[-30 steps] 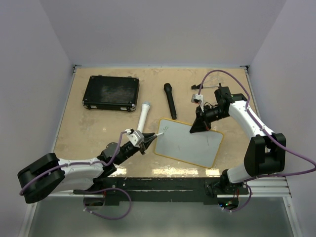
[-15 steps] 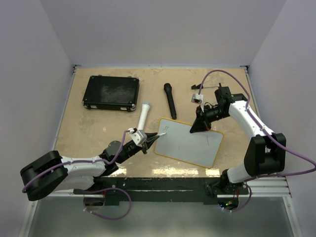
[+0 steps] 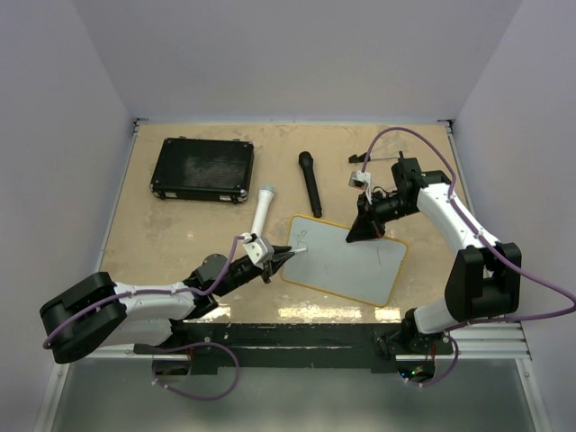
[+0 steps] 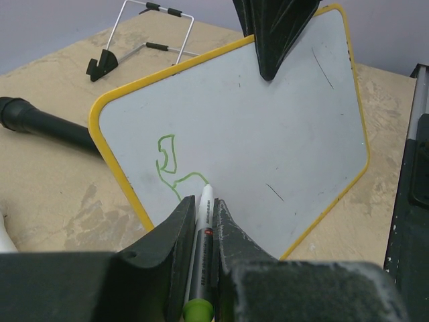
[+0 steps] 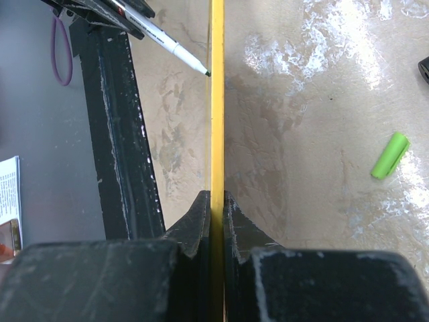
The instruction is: Write a sentence on the whiteboard
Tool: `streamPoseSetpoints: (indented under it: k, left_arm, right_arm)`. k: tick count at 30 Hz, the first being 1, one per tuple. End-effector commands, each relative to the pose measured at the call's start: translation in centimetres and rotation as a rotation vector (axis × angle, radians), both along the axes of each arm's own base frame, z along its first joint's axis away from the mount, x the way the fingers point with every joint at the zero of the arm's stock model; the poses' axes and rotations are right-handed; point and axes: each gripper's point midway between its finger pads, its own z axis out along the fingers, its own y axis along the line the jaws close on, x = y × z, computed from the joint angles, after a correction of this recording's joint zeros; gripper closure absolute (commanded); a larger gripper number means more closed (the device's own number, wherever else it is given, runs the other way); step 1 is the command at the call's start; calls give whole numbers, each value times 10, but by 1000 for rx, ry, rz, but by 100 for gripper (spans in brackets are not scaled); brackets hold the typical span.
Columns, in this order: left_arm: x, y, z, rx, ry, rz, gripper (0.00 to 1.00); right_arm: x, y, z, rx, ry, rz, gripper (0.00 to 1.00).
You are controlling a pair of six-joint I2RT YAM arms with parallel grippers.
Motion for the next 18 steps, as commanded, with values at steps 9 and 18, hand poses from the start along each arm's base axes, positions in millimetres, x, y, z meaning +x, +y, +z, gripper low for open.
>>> streamPoseSetpoints:
  k: [9,18]
  left_arm:
    - [-2,-1,64,-152,-59,-15,100]
    - [7,-12,73,-150,-65,-8,100]
  right_arm:
    - [12,5,11,37,-127,44,100]
    - [11,5,12,39,-126,46,100]
